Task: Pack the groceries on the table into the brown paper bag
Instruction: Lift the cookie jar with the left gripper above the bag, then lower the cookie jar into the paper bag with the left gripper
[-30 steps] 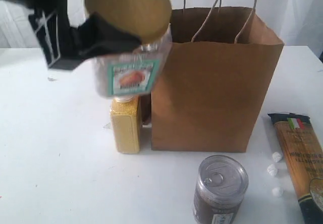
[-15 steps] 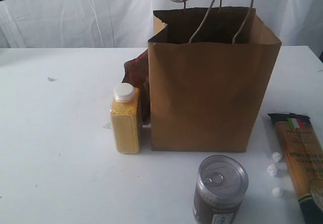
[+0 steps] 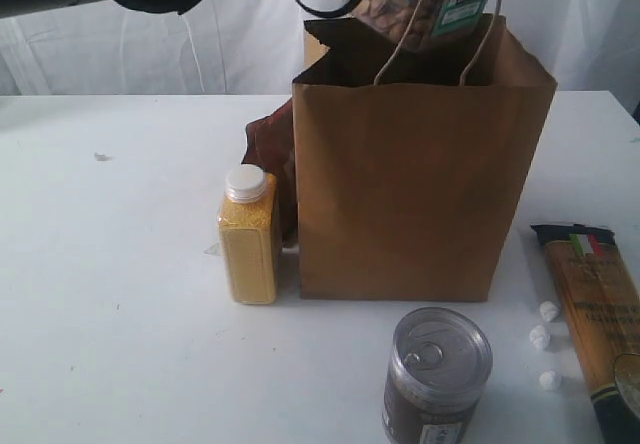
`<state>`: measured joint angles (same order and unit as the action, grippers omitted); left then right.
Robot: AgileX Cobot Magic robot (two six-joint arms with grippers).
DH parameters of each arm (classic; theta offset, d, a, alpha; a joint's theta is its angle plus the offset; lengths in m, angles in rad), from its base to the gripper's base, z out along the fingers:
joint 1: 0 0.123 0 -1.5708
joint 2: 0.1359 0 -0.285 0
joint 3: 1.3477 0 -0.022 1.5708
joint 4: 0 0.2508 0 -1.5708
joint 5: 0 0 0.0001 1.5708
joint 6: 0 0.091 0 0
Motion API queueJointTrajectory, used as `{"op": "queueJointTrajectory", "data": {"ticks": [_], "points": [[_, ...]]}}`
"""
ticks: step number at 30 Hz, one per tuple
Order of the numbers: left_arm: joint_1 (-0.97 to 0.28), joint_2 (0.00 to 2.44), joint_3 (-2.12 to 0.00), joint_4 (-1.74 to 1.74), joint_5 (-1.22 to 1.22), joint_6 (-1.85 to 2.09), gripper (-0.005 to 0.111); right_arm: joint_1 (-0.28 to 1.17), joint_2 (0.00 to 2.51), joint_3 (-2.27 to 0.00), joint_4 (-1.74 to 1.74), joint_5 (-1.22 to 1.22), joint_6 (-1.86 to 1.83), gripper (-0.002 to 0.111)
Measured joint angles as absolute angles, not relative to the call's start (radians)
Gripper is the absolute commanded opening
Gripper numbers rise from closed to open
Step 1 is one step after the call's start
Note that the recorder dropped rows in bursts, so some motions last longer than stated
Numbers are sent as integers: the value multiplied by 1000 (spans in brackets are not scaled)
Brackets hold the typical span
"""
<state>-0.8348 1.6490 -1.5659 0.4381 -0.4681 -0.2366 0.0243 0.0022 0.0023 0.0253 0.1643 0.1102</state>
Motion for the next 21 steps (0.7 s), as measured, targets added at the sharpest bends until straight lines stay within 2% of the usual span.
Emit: {"op": "queueJointTrajectory", "data": {"ticks": [11, 21], "points": [[-835, 1653, -1566, 518, -268, -308, 0, 28, 2, 2, 25, 164, 110, 0], [-835, 1713, -1570, 518, -231, -332, 0, 28, 2, 2, 25, 164, 128, 0]]}}
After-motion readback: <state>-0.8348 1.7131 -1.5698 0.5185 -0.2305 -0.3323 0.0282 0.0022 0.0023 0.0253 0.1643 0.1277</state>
